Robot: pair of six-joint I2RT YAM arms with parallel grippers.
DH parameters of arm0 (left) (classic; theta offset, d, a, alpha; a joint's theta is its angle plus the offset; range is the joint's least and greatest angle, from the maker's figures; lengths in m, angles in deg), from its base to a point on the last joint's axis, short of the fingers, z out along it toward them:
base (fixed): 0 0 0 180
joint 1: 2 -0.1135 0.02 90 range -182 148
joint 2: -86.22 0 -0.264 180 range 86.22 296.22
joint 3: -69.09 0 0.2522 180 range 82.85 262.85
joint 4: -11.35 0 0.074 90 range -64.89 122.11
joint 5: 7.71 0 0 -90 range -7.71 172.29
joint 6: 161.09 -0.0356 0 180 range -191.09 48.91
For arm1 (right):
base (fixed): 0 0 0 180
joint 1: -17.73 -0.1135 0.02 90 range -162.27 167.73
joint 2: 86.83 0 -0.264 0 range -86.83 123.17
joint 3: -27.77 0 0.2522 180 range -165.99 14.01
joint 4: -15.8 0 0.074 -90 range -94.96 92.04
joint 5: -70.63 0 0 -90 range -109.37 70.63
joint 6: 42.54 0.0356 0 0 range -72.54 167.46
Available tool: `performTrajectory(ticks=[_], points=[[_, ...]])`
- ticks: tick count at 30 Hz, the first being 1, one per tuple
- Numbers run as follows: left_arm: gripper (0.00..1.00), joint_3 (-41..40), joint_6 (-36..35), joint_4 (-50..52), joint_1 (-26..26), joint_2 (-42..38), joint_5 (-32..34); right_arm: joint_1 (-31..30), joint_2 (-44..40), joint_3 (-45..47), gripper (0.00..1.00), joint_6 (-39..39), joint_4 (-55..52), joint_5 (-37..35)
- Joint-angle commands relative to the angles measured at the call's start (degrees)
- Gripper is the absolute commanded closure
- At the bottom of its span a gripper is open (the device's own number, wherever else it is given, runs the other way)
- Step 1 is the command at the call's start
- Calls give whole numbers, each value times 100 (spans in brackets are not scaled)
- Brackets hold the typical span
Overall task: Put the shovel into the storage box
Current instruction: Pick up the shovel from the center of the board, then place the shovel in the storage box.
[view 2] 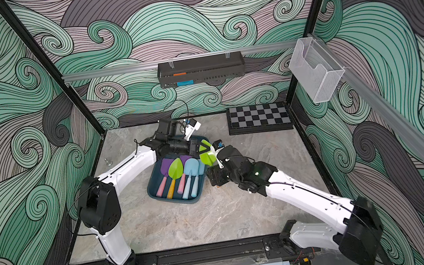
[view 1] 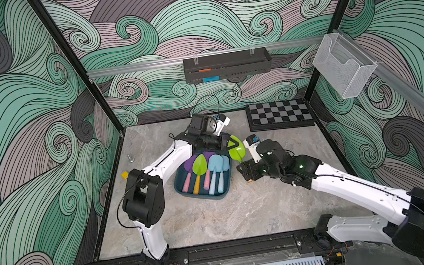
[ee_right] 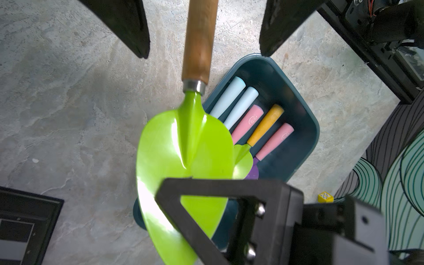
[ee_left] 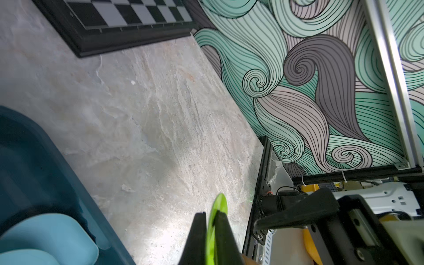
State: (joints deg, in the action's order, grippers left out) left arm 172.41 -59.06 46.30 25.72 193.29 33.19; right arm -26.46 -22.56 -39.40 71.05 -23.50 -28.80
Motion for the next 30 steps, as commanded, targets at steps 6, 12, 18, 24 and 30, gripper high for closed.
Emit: performTrajectory(ticks=[6, 12, 18, 24, 30], points=[[100, 1897, -2889, 3405, -1153, 823, -136, 96, -781, 811, 16, -48, -26, -429], [100, 2252, -3352, 4194, -1051, 1602, 1026, 433, -848, 1101, 15, -14, -21, -153], [100, 2228, -3350, 4331, -757, 2108, 1413, 525, -870, 1233, 15, -80, -48, -33], [100, 2031, -3236, 4105, -542, 2310, 1452, 581, -881, 1349, 15, -39, -45, -15], [90, 2018, -3033, 4045, -493, 2550, 1654, 629, -865, 1410, 14, -30, -38, 16]])
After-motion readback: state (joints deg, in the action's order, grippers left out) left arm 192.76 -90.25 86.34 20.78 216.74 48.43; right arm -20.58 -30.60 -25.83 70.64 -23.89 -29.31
